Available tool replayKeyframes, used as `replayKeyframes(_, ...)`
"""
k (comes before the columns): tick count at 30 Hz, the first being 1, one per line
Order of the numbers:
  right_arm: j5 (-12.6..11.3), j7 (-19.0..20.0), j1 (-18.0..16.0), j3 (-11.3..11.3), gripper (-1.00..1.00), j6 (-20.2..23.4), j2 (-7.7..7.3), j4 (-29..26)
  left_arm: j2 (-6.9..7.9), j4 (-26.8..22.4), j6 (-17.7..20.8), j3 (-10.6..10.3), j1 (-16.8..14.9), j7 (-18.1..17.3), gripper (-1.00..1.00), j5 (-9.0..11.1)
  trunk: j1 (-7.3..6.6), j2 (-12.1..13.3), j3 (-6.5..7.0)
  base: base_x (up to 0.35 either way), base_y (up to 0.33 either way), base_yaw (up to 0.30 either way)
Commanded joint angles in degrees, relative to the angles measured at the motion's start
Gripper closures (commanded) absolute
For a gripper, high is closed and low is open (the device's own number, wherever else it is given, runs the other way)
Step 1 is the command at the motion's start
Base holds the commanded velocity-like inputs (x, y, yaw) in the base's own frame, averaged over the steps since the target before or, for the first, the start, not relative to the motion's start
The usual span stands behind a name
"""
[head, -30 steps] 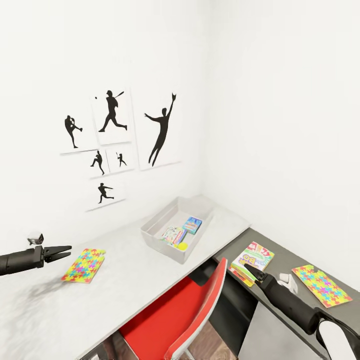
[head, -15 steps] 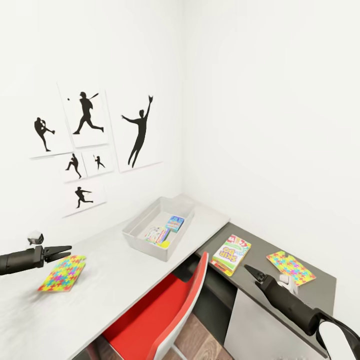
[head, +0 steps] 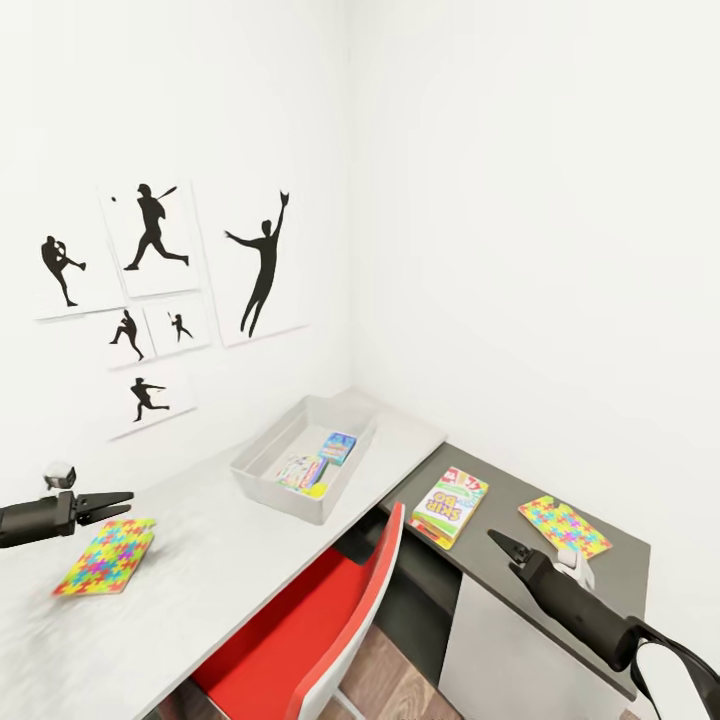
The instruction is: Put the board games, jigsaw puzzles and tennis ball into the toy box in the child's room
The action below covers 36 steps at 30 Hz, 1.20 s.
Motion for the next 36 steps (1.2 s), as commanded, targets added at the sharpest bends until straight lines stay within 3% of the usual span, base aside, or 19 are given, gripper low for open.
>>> replayKeyframes(1,0.17,0.29,-0.06,-0.09,-1.0,0.32,0.02,0.0,0.06,-0.02,0.6,-0.03,-0.03,-0.22,-1.0,-0.01,0.04,-0.12,-0.16,0.0,0.0,-0.113)
replayKeyframes(36,0.16,0.3,-0.14,-0.33,-1.0,0.25,-0.15,4.48,0.19,-0.09,0.48,-0.07,-0.03,-0.22,-1.0,-0.12,0.04,-0.12,-2.53,0.0,0.0,-0.189)
